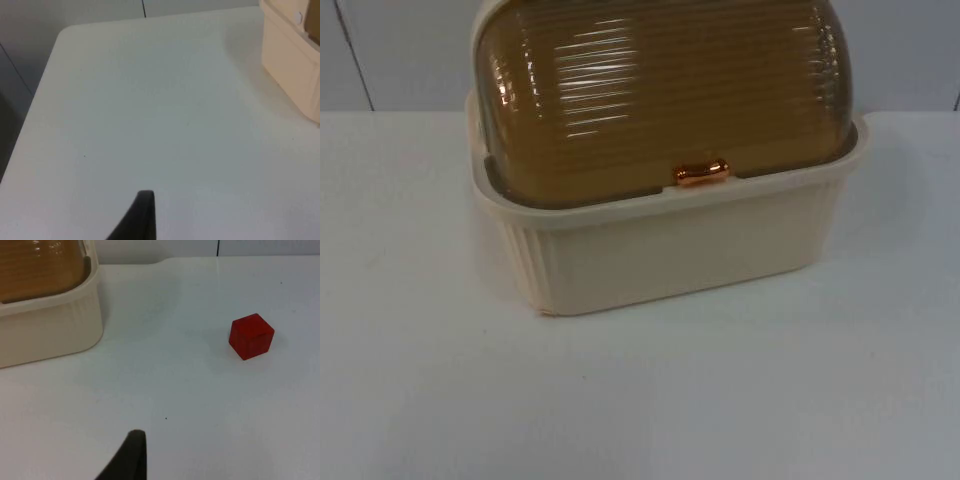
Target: Open the box lid with the left hand, place the block into the box with the right hand, then close the box lid with the left hand.
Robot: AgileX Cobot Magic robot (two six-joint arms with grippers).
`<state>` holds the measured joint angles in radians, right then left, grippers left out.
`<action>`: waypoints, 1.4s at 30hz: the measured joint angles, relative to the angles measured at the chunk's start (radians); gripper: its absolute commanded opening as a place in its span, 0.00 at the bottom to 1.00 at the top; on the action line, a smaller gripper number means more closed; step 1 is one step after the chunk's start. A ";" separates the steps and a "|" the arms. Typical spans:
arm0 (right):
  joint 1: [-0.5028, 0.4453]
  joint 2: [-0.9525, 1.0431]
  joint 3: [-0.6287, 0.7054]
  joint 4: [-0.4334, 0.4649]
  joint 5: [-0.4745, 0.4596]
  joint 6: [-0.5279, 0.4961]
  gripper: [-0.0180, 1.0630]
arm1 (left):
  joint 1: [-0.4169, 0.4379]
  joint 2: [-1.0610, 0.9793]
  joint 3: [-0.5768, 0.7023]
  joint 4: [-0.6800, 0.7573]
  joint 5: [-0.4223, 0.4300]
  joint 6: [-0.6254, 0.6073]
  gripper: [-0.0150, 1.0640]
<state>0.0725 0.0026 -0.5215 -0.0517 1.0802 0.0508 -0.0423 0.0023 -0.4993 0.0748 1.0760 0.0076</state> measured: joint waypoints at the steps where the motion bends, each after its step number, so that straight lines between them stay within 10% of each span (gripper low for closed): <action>1: 0.000 0.000 0.000 0.000 0.000 0.002 0.99 | 0.000 0.000 0.000 0.000 0.000 0.000 0.97; 8: 0.000 0.038 -0.026 0.000 -0.003 0.009 0.99 | 0.000 0.060 -0.036 0.000 0.010 0.000 0.97; 26: 0.000 0.508 -0.297 0.000 -0.233 0.009 0.99 | 0.000 0.546 -0.409 0.004 -0.294 0.000 0.97; 42: 0.000 0.864 -0.333 -0.095 -0.485 0.097 0.99 | 0.000 0.876 -0.438 0.019 -0.425 -0.008 0.97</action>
<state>0.0725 0.8667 -0.8543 -0.1466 0.5955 0.1475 -0.0423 0.8787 -0.9368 0.0938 0.6510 0.0000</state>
